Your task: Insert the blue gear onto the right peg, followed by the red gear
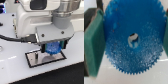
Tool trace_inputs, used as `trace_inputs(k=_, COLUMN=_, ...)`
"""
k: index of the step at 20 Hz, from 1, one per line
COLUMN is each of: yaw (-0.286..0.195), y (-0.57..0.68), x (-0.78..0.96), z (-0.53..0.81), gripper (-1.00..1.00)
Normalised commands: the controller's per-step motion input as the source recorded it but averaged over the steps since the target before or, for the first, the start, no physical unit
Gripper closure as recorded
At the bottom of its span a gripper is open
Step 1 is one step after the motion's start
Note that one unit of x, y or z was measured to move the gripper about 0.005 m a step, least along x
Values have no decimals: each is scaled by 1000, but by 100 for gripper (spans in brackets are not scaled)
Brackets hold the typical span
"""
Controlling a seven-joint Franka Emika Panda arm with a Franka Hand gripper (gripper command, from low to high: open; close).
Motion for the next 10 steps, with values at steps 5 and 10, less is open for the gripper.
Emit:
trace_inputs(k=5, yaw=0, y=8, x=353, z=56, gripper=100)
trace_inputs(k=10, yaw=0, y=68, x=143, z=166, gripper=100)
